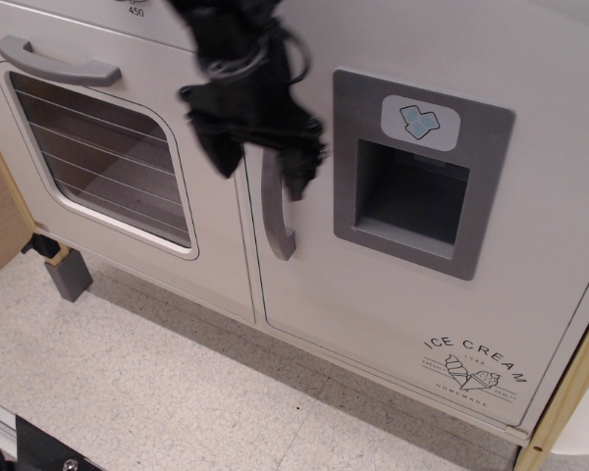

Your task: Open fridge

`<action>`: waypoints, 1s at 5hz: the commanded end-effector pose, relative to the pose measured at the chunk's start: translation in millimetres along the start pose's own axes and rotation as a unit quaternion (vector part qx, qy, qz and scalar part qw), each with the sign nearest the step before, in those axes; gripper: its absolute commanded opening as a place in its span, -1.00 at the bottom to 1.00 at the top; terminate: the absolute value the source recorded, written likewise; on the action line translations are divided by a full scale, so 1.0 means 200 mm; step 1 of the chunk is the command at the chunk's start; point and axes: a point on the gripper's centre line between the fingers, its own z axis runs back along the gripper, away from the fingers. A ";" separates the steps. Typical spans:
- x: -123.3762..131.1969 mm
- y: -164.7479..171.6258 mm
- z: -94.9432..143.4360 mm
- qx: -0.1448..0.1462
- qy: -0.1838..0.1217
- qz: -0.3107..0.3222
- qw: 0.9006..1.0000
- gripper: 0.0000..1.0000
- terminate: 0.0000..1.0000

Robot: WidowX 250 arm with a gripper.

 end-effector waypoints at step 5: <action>0.05 0.00 -0.12 0.037 -0.078 0.001 0.996 1.00 -1.00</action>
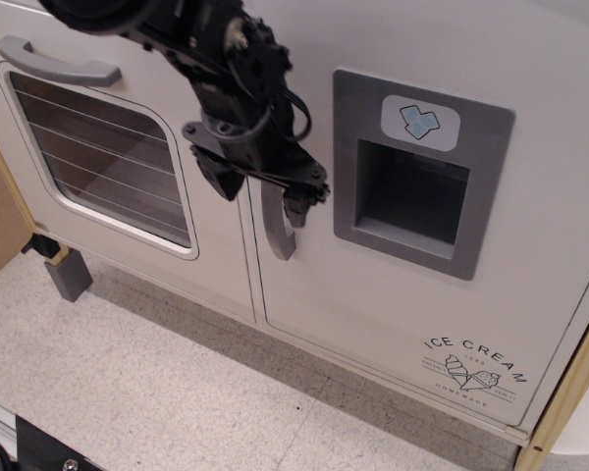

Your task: Open fridge

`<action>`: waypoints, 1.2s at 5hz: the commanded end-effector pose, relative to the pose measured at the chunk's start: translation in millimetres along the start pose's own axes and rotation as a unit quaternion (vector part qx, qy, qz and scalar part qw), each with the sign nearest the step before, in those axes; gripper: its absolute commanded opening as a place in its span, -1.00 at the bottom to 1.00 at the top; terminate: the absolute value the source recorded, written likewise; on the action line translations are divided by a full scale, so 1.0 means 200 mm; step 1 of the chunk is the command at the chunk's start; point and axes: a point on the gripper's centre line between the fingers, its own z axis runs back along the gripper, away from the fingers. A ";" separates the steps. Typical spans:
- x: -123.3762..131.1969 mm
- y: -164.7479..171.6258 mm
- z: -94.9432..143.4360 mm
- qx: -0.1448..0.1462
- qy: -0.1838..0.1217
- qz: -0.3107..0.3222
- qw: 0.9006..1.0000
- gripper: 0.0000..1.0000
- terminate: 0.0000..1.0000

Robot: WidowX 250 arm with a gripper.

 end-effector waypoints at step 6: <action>0.17 0.05 -0.02 -0.040 -0.030 -0.013 0.999 -1.00 -1.00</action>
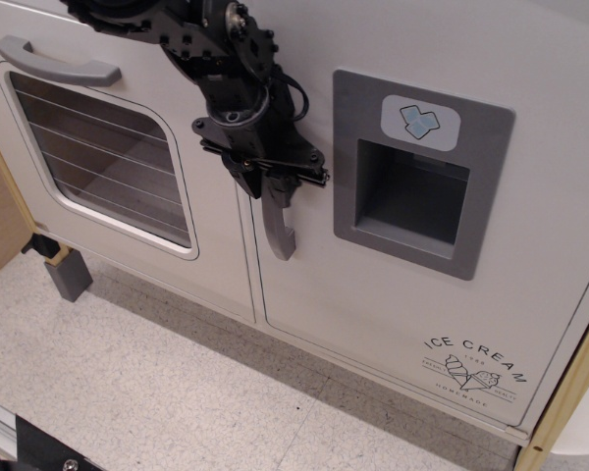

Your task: Open fridge

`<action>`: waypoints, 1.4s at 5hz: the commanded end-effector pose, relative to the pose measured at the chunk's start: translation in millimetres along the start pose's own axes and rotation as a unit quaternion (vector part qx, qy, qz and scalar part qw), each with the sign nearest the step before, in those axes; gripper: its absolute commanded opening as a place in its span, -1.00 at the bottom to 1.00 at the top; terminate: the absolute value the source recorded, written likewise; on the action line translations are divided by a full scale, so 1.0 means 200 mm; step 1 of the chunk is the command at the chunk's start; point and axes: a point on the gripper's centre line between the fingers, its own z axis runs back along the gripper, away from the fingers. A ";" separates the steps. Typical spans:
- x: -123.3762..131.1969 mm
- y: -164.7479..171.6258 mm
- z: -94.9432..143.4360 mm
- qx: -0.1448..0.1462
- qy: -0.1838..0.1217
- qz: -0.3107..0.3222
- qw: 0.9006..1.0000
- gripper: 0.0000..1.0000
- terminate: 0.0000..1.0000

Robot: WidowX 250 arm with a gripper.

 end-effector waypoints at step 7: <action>-0.31 0.13 0.59 -0.106 0.068 -0.064 0.990 1.00 -1.00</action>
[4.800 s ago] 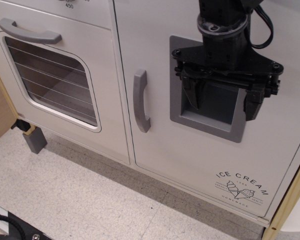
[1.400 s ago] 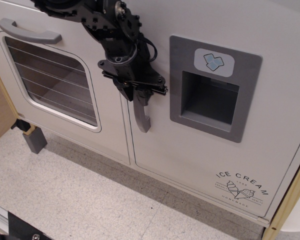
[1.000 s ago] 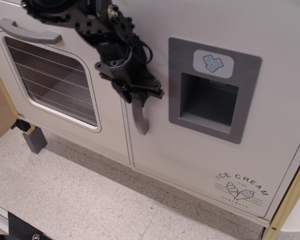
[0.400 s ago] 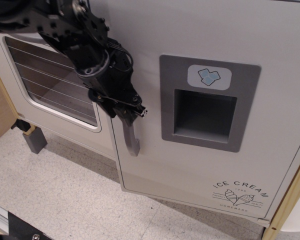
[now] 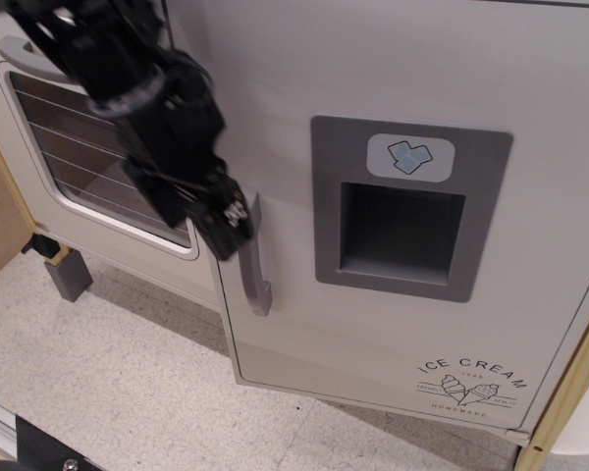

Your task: Open fridge

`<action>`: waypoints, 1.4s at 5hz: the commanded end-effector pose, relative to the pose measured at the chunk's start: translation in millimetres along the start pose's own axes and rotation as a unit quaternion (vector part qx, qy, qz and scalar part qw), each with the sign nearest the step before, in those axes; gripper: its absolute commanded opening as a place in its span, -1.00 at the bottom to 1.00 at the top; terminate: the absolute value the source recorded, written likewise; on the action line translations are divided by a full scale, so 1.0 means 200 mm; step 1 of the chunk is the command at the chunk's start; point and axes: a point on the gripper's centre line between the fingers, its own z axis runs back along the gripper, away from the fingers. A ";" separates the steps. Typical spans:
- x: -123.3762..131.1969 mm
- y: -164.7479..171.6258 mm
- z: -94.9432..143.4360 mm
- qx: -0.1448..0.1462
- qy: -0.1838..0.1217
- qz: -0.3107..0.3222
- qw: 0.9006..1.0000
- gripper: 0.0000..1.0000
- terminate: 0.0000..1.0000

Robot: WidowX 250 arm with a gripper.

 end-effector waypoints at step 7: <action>0.36 0.47 0.38 0.141 -0.058 0.327 0.933 1.00 -1.00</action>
